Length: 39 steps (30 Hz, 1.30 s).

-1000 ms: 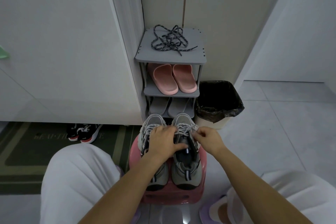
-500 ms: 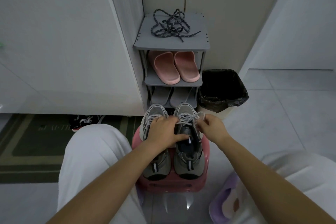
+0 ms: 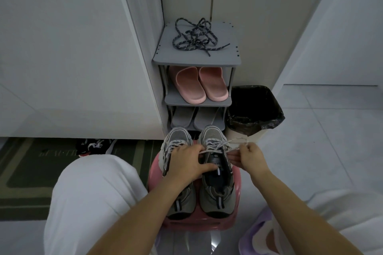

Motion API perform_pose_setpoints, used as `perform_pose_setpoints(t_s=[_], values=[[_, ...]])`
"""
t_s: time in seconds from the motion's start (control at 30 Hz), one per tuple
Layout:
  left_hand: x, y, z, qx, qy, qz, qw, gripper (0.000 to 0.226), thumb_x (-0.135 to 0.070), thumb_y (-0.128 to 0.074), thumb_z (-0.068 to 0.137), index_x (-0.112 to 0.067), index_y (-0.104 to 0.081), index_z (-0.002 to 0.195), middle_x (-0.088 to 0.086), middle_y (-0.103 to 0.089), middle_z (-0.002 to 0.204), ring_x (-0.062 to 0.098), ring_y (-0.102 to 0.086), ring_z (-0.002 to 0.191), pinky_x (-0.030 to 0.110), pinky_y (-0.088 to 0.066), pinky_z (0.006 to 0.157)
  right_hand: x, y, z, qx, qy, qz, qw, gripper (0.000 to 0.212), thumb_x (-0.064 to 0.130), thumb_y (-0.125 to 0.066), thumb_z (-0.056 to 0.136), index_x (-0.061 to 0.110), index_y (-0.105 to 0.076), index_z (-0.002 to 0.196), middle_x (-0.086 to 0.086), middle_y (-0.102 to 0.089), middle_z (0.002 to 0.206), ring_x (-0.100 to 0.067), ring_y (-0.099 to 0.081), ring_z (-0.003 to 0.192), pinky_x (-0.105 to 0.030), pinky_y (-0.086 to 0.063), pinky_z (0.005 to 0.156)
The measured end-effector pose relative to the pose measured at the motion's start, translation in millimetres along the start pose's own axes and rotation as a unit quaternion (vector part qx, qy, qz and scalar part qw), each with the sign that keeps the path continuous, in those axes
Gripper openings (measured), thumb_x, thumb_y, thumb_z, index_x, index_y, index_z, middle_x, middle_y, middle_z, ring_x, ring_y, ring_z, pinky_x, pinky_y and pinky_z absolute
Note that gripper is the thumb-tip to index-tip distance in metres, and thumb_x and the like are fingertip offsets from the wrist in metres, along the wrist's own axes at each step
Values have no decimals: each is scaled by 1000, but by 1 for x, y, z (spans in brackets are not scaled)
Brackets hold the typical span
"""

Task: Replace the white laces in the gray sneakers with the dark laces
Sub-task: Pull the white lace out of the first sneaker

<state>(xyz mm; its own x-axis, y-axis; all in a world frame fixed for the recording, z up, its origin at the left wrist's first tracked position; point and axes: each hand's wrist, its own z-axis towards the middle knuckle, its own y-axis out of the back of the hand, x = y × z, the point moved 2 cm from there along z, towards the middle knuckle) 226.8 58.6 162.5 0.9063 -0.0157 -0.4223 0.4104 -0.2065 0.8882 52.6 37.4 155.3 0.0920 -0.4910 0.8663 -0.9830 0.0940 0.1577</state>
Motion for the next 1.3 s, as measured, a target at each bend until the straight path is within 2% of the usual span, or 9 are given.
perform_pose_setpoints(t_s=[0.17,0.37,0.57,0.67,0.8,1.0,1.13,1.2,1.3], values=[[2,-3,0,-17,-8,3,1000,63,-73,-60,68,-24,-60,108,-6,-65,105,16,-55,102,32,-36,90,-3,-1,-8,51,68,-108,990,12,11,-64,87,11,-63,75,-4,-65,75,-11,-60,67,-13,-50,62],[0,2,1,-19,-10,12,1000,64,-71,-62,68,-25,-60,112,-6,-65,103,16,-57,100,31,-40,86,-1,0,-4,-9,-2,40,999,15,8,-34,100,2,-46,95,-11,-63,80,-20,-62,69,-28,-54,65],[-3,2,-1,-15,-12,35,999,59,-71,-60,70,-23,-59,105,-4,-65,99,18,-56,99,32,-38,84,-2,-1,-8,50,93,-113,988,9,13,-65,87,5,-68,83,-2,-64,71,-14,-60,68,-19,-51,66],[-2,3,-1,-18,-15,21,999,59,-71,-61,69,-23,-60,103,-5,-65,100,16,-57,97,31,-39,84,-2,-2,-6,16,80,-95,992,17,13,-56,93,9,-60,77,-9,-65,74,-21,-63,71,-33,-54,72],[-2,3,-1,-20,-17,22,999,59,-71,-61,69,-21,-59,100,-5,-64,97,16,-57,95,30,-36,78,2,0,-3,-37,6,56,998,17,15,-34,102,6,-45,94,-11,-62,79,-23,-65,66,-32,-56,63],[0,2,-2,-25,-23,24,999,59,-72,-61,69,-21,-60,98,-4,-65,95,18,-58,94,31,-38,79,1,-4,-10,50,100,-118,987,21,12,-64,87,10,-62,66,-3,-62,67,-14,-58,66,-16,-50,65],[0,2,-2,-23,-20,10,999,61,-71,-62,69,-22,-61,106,-6,-65,100,16,-57,97,31,-40,83,-2,-2,-1,-8,18,19,1000,19,8,-41,99,6,-48,82,-18,-65,81,-29,-65,76,-38,-56,77],[0,2,-3,-24,-19,2,1000,63,-70,-63,69,-22,-61,110,-6,-65,103,15,-56,100,31,-41,86,-2,-3,0,-25,-15,96,995,17,10,-34,101,4,-44,88,-18,-64,80,-27,-65,72,-37,-57,71],[-1,2,-4,-24,-20,6,999,63,-68,-63,70,-22,-60,113,-6,-65,105,15,-55,101,31,-39,89,-4,-2,-4,10,26,13,1000,16,12,-53,94,3,-57,82,-14,-66,79,-21,-64,72,-27,-56,70]])
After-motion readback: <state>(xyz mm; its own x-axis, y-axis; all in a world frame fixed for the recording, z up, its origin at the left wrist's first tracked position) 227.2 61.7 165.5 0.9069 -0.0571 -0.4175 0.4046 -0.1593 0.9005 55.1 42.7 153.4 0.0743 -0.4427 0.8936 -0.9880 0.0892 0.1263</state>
